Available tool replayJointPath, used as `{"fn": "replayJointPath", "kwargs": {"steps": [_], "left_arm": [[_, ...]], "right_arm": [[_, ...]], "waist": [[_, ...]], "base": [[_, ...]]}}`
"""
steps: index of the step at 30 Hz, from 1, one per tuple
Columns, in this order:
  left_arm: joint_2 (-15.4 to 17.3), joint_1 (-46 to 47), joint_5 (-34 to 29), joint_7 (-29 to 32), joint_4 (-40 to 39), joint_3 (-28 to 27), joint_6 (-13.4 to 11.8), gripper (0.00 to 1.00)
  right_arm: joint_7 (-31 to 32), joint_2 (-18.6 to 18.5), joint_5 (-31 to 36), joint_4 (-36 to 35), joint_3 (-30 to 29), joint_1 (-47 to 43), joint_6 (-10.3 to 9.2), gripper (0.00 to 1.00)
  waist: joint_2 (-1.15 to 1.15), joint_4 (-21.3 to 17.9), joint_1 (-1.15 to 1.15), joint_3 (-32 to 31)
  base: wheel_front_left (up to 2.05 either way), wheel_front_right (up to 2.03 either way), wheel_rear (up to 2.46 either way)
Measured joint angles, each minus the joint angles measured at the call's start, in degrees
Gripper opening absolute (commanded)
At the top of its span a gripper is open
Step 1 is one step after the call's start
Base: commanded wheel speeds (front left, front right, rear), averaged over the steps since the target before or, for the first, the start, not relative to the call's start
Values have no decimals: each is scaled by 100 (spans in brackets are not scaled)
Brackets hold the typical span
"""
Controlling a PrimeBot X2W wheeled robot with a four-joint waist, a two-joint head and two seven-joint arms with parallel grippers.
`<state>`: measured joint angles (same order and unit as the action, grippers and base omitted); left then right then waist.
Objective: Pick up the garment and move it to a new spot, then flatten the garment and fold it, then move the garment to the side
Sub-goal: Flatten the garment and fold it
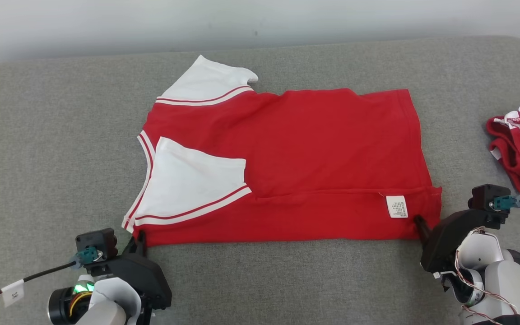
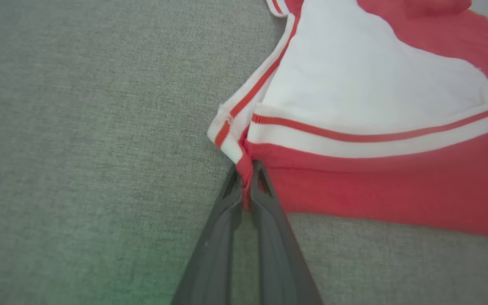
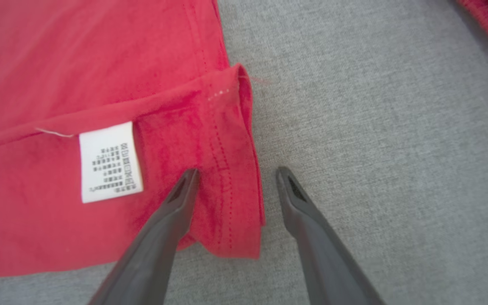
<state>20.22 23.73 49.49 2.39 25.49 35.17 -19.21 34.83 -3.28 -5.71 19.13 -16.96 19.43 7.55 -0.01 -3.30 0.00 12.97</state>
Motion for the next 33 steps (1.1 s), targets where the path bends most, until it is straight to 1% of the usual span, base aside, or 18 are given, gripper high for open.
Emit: {"fn": "replayJointPath", "kwargs": {"steps": [1, 4, 5, 8, 13, 16, 21, 24, 27, 33], "left_arm": [[-18, -5, 13, -16, 9, 3, 11, 0], [-59, -45, 69, -25, -3, 7, 71, 0], [-90, -141, 160, -19, -48, 4, 165, 0], [-83, -237, 236, 5, -130, 7, 207, 0], [-30, -544, 358, 80, -543, -4, 191, 0], [47, -793, 448, 127, -878, -43, 143, 0], [286, -1184, 465, 174, -1455, -107, -86, 0], [439, -1485, 465, 250, -1812, -79, -265, 0], [558, -1779, 455, 299, -2120, -19, -390, 0], [637, -2248, 439, 325, -2403, 114, -609, 0]], "right_arm": [[32, -1, -32, 1, 13, -2, -1, 0], [35, 9, -60, -55, 14, -25, 0, 0], [-33, 27, -60, -152, 11, -98, 0, 0], [-59, 27, -93, -278, -10, -195, 0, 0], [-2, 31, -204, -709, -45, -527, 0, 0], [55, 37, -266, -1000, -176, -779, 0, 0], [196, 35, -364, -1444, -304, -1128, 0, 0], [333, 37, -485, -1571, -294, -1358, 0, 0], [380, 36, -532, -1680, -314, -1597, 0, 0], [375, 37, -666, -1742, -388, -1982, 0, 0]], "waist": [[0, 8, 0, -15], [1, 18, 0, -56], [1, 21, 0, -113], [1, 16, 0, -180], [1, 3, 0, -370], [1, -1, 0, -484], [1, -13, 0, -633], [1, -28, 0, -690], [1, -29, 0, -716], [1, 8, 0, -773]], "base": [[0, 0, 0], [0, 0, 0], [0, 0, 0], [0, 0, 0], [0, 0, 0], [0, 0, 0], [0, 0, 0], [0, 0, 0], [0, 0, 0], [0, 0, 0]]}}
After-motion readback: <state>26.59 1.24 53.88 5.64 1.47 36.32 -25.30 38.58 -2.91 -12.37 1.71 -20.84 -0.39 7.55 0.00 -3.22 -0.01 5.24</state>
